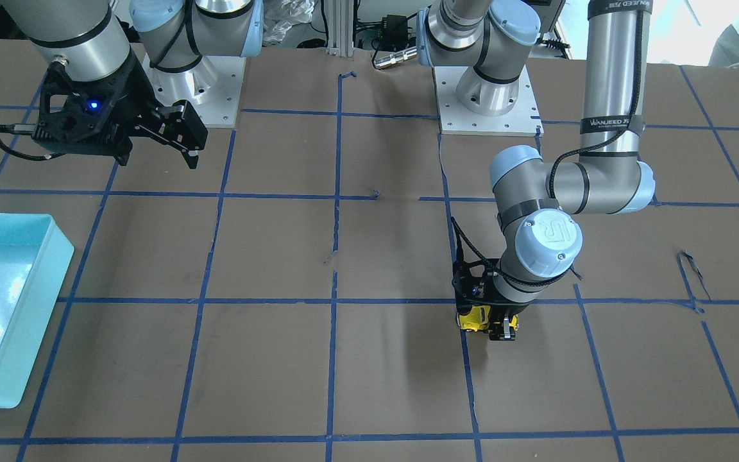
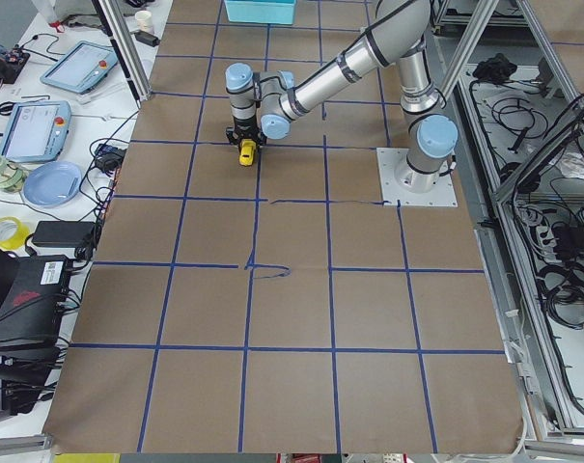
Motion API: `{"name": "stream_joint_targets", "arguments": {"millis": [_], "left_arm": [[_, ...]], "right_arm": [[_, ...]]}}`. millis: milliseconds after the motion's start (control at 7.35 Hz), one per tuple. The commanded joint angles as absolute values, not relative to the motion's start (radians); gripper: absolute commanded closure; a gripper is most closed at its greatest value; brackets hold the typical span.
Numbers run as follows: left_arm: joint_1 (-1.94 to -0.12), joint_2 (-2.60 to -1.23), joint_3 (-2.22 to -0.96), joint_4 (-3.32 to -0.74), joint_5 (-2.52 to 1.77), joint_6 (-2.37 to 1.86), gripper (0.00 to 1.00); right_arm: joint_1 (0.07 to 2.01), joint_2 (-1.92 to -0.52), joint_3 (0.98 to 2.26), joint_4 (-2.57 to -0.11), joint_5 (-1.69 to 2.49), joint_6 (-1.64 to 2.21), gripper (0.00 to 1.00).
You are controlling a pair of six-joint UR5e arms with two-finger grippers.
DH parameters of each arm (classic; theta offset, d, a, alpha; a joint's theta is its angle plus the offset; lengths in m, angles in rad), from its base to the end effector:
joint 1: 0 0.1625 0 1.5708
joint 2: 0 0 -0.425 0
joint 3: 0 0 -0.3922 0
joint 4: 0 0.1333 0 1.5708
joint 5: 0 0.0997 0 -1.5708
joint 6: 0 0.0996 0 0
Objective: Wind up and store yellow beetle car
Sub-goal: 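Drag the held car backward along the table with the left gripper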
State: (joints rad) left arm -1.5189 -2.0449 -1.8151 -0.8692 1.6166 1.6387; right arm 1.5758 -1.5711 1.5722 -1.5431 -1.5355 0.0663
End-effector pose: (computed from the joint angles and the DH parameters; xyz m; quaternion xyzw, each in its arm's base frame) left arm -0.0981 -0.5932 0.1813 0.7127 0.7011 0.0227 0.0089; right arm 0.1393 -0.4882 0.4847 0.0309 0.9993 0.0150 0.0171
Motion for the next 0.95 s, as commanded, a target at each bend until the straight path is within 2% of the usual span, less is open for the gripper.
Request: {"name": "stream_joint_targets", "arguments": {"millis": [0,816], "left_arm": [[-1.496,-2.045,-1.819,-0.870,1.615,1.644,0.70],[-1.339,-2.045,-1.822,-0.842,1.618,1.754,0.69]], "right_arm": [[1.577,-1.571,1.572,-1.543,-1.537,0.066,0.00],[1.574,-1.572,1.574,-1.545,-1.546,0.066,0.00]]}}
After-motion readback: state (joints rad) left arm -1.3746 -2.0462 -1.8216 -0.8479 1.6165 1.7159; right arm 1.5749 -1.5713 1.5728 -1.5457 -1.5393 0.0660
